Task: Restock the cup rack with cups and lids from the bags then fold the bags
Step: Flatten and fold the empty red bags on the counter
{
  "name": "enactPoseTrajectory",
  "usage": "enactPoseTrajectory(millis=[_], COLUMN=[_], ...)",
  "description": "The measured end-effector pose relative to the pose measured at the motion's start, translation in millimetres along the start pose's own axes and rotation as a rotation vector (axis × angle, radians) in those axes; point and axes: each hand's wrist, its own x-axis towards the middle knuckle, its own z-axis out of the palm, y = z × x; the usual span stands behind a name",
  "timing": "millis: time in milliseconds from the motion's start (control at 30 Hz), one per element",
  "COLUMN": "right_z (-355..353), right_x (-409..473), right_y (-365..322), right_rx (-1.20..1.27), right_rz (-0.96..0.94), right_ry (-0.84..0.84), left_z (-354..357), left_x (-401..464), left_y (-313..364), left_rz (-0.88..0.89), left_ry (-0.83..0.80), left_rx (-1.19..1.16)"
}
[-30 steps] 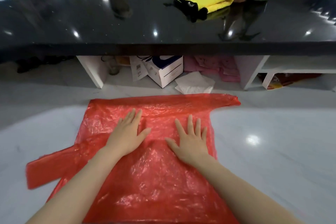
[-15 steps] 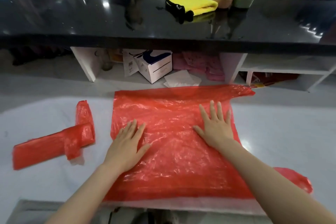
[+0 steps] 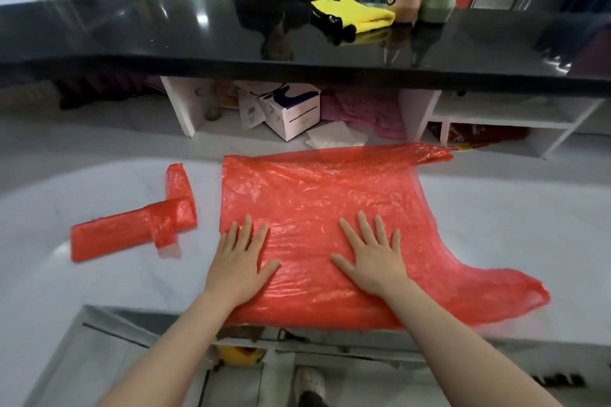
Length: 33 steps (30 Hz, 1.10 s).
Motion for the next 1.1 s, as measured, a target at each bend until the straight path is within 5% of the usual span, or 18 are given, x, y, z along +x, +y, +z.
enactPoseTrajectory(millis=[500, 667, 1100], right_z=[-14, -26, -26], right_x=[-22, -3, 85], right_y=[0, -53, -147], right_rx=[0.037, 0.084, 0.118], right_rz=[0.073, -0.105, -0.410], right_ry=[-0.024, 0.109, 0.032], left_z=[13, 15, 8], left_x=[-56, -55, -58], left_y=[-19, -17, -12], left_rz=[-0.030, -0.027, -0.048], left_ry=[0.041, 0.053, 0.056], left_rx=[-0.045, -0.021, -0.016])
